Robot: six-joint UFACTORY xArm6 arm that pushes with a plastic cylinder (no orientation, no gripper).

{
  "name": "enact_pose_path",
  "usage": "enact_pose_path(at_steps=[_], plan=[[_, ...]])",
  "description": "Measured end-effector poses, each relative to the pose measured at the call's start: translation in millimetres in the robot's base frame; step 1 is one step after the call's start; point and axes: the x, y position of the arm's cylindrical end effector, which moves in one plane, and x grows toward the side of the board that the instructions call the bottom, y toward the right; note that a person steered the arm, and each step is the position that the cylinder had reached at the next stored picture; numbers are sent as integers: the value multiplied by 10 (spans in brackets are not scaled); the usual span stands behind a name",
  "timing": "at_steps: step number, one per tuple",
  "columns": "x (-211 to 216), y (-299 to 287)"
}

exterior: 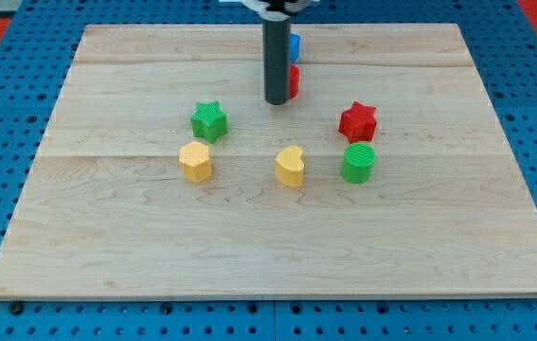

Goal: Keep green blocks and red blocks diagonal to each other

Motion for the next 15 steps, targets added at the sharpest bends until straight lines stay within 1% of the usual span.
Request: enact_pose_path(at_steps=[1, 2, 3, 4, 5, 6, 7, 8, 9, 10, 11, 12, 13, 14, 15], plan=[[-76, -497], [-379, -487], [-423, 72], [-205, 640], [-61, 734], [-179, 593], [209, 385], [745, 456], [652, 826], [426, 1162], [438, 1036], [572, 1346], [945, 1458], [1356, 1089], [1217, 744]])
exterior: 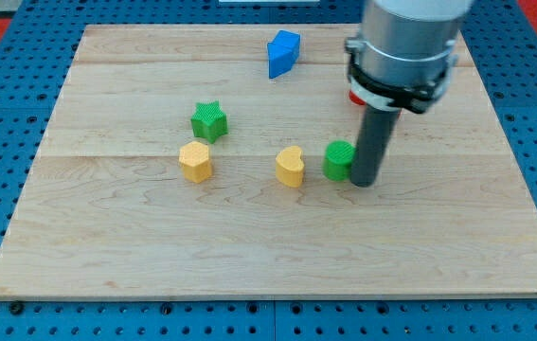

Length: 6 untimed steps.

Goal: Keep green blocks and red blocks diagonal to each other

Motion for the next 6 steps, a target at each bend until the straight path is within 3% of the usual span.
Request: enact_pose_path(at_steps=[1, 3, 5, 6], plan=[[-466, -403], [-673, 36], [-819, -949], [-773, -718]])
